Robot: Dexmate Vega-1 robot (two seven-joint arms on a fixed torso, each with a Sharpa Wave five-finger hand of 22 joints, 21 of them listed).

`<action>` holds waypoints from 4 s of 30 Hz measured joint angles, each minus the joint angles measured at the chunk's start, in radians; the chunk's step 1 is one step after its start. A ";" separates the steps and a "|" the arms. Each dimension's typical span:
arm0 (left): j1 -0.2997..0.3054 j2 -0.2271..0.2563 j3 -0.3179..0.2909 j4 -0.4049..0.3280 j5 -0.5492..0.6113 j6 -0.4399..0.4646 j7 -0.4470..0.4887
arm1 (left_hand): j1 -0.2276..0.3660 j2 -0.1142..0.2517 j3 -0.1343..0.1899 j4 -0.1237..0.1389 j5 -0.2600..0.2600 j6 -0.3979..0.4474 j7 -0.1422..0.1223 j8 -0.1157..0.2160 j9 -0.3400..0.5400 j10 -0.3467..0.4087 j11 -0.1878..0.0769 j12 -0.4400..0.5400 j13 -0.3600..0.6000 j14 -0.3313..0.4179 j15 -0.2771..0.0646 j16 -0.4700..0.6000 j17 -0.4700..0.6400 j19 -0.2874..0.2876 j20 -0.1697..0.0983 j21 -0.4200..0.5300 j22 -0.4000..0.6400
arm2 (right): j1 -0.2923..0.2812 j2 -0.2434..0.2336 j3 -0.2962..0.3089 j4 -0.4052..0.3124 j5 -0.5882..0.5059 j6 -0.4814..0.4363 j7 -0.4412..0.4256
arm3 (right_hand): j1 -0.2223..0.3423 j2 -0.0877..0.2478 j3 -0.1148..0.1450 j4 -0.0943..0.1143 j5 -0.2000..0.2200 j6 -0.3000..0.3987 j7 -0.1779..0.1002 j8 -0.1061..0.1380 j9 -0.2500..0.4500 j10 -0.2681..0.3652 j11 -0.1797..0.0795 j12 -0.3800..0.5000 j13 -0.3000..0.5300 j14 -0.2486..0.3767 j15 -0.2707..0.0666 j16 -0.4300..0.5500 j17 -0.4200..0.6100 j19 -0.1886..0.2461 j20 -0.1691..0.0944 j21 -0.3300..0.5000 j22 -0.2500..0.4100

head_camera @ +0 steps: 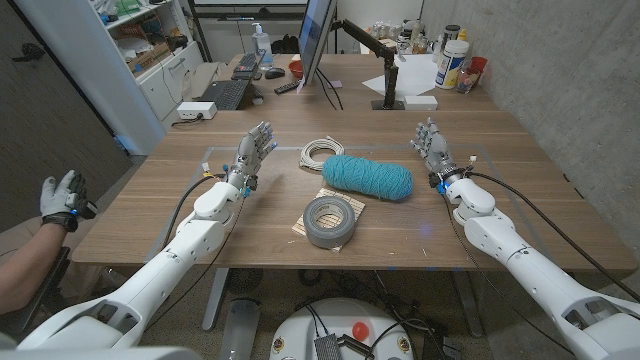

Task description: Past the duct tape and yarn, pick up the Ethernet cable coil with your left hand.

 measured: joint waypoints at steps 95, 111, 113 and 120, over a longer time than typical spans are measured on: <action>0.001 0.161 -0.019 -0.101 0.036 0.024 -0.066 | 0.002 -0.024 -0.016 -0.021 0.000 0.013 -0.005 0.004 -0.001 0.003 -0.004 0.000 -0.001 -0.032 -0.008 -0.004 -0.003 -0.026 -0.040 0.000 0.000 | 0.015 0.007 0.000 0.029 -0.009 0.007 -0.018 | 0.000 0.000 0.007 -0.001 0.000 0.025 0.007 0.008 -0.001 0.017 0.016 0.008 -0.001 -0.002 -0.002 0.000 -0.003 -0.004 0.004 0.000 0.000; -0.020 0.218 -0.009 -0.120 0.113 0.059 -0.086 | 0.008 -0.029 -0.017 -0.028 0.000 0.012 -0.005 0.004 -0.001 -0.002 -0.009 0.000 -0.001 -0.041 -0.008 -0.004 -0.003 -0.037 -0.039 0.000 0.000 | 0.012 0.002 0.003 0.022 -0.018 0.005 -0.032 | 0.000 0.000 0.007 -0.001 0.000 0.025 0.007 0.008 -0.001 0.017 0.016 0.008 -0.001 -0.004 -0.004 0.000 -0.003 -0.004 0.004 0.000 0.000; -0.025 0.223 -0.009 -0.115 0.115 0.057 -0.090 | 0.008 -0.029 -0.017 -0.028 0.000 0.012 -0.005 0.004 -0.001 -0.002 -0.009 0.000 -0.001 -0.045 -0.013 -0.004 -0.003 -0.037 -0.039 0.000 0.000 | 0.011 0.001 0.003 0.021 -0.020 0.003 -0.034 | 0.000 0.000 0.007 -0.001 0.000 0.025 0.007 0.008 -0.001 0.017 0.016 0.008 -0.001 -0.003 -0.004 0.000 -0.003 -0.004 0.004 0.000 0.000; -0.039 0.232 -0.003 -0.096 0.131 0.038 -0.112 | 0.008 -0.029 -0.020 -0.031 0.000 0.012 -0.005 0.004 -0.001 -0.002 -0.009 0.000 -0.001 -0.045 -0.013 -0.004 -0.003 -0.037 -0.040 0.000 0.000 | 0.005 -0.006 0.003 0.014 -0.023 -0.001 -0.040 | 0.000 0.000 0.007 -0.001 0.000 0.025 0.007 0.008 -0.001 0.017 0.016 0.008 -0.001 -0.003 -0.004 0.000 -0.003 -0.004 0.004 0.000 0.000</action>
